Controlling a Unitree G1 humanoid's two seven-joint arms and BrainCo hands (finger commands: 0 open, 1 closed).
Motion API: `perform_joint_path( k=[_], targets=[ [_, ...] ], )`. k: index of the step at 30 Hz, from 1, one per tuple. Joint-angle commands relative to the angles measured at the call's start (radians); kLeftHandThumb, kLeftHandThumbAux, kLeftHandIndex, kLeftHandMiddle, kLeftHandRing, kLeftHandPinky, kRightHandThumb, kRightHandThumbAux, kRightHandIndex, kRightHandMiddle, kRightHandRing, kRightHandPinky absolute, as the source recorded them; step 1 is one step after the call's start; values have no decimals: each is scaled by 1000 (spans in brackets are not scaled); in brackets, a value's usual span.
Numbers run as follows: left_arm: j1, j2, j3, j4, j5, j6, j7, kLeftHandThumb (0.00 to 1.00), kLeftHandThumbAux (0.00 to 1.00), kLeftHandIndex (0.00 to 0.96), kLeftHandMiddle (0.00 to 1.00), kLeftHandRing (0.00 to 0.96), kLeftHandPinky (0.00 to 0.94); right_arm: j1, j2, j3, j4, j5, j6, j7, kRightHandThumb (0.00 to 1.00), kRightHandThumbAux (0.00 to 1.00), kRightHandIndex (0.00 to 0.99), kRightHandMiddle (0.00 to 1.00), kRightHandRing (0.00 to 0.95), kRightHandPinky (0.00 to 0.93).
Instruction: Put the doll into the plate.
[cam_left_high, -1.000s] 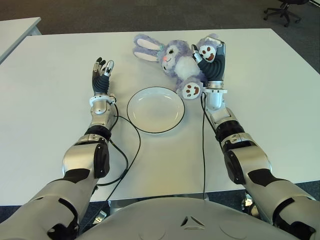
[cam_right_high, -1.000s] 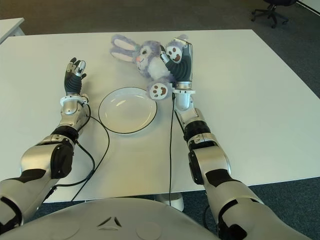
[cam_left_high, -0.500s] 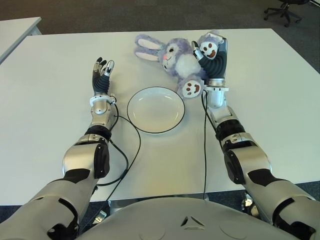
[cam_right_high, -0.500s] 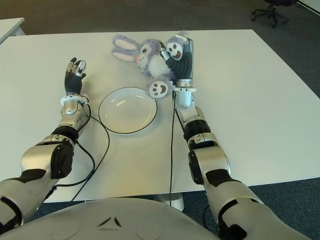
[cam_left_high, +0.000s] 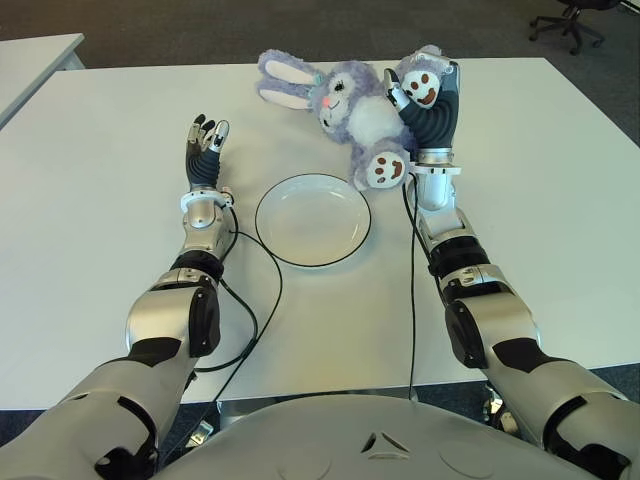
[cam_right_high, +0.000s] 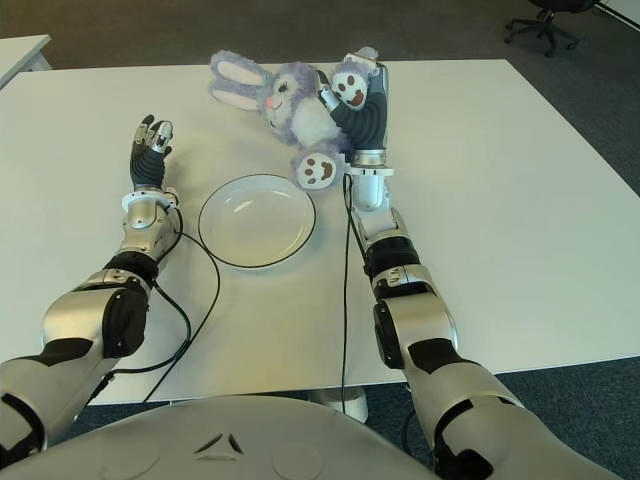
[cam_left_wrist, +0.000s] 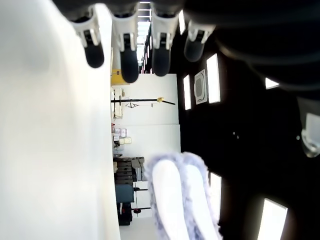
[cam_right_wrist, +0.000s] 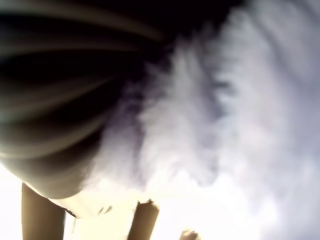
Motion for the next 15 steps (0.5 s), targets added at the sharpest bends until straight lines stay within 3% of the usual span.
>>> perform_joint_path(
  k=[1,15],
  targets=[
    [128,-55,-16,75,10,49,13,0,401,0,138,151,111,5,19,-17,-20,48,12,39,480,771,713,848,859,855],
    [129,-53,-29,75,8,54,18,0,408,0,140,161,154,8,35,-34,-49,34,31,48,496,765,744,859,877,863]
  ],
)
